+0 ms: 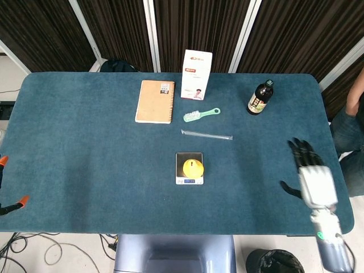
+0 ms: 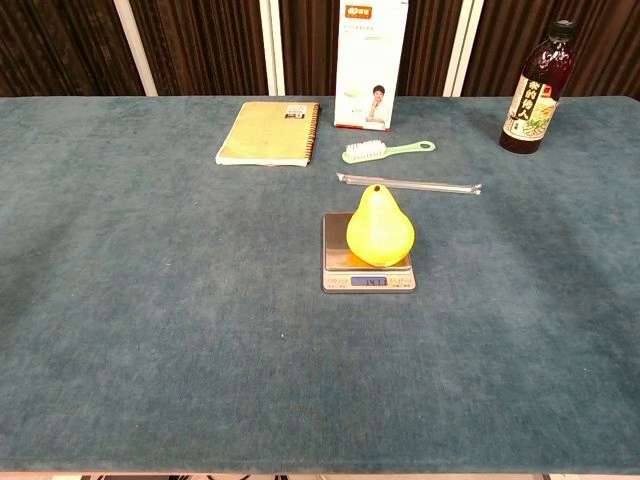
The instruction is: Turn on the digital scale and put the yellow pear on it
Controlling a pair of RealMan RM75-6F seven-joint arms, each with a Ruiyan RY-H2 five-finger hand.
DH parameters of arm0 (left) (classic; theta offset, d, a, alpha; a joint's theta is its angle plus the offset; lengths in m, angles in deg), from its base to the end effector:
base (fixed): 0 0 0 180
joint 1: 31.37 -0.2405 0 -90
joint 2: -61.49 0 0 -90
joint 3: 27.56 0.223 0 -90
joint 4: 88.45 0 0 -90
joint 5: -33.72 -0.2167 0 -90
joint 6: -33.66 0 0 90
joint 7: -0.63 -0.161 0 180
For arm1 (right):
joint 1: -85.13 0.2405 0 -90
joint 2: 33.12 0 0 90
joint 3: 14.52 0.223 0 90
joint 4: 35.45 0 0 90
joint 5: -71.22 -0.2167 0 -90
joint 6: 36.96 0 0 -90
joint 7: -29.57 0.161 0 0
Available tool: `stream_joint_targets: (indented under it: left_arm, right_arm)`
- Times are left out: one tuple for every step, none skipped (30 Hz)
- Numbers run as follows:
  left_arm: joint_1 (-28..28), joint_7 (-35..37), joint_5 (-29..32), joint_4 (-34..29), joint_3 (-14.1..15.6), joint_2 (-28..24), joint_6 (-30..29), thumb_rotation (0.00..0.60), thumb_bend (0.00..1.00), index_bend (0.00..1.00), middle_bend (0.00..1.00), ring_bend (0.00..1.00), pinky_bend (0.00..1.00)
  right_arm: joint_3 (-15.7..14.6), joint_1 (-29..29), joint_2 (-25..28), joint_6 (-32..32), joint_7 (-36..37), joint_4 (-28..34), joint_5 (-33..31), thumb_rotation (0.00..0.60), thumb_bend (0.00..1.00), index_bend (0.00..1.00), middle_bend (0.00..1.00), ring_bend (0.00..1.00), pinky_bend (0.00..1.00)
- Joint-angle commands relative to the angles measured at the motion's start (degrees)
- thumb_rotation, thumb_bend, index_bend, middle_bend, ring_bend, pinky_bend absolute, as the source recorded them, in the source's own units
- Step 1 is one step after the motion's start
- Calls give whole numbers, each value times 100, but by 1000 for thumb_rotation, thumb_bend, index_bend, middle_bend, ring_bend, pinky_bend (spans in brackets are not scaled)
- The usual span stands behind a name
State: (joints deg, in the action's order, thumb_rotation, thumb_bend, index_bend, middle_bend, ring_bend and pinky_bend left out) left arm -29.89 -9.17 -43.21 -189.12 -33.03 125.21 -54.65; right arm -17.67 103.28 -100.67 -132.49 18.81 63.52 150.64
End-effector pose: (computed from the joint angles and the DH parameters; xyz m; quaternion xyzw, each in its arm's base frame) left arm -0.2828 0.1848 0.1501 -0.5267 -0.4058 -0.3552 0.6571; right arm -0.2251 -0.2276 0.1292 0.5928 -0.3245 0.4403 0.5911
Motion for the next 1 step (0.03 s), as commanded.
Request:
stream_joint_targets:
  left_arm:
    - [11, -28, 4, 7, 8, 13, 25, 600, 104, 68, 0, 0, 0]
  right_arm:
    - [-379, -697, -310, -502, 510, -871, 324, 600, 213, 0, 73, 53, 172]
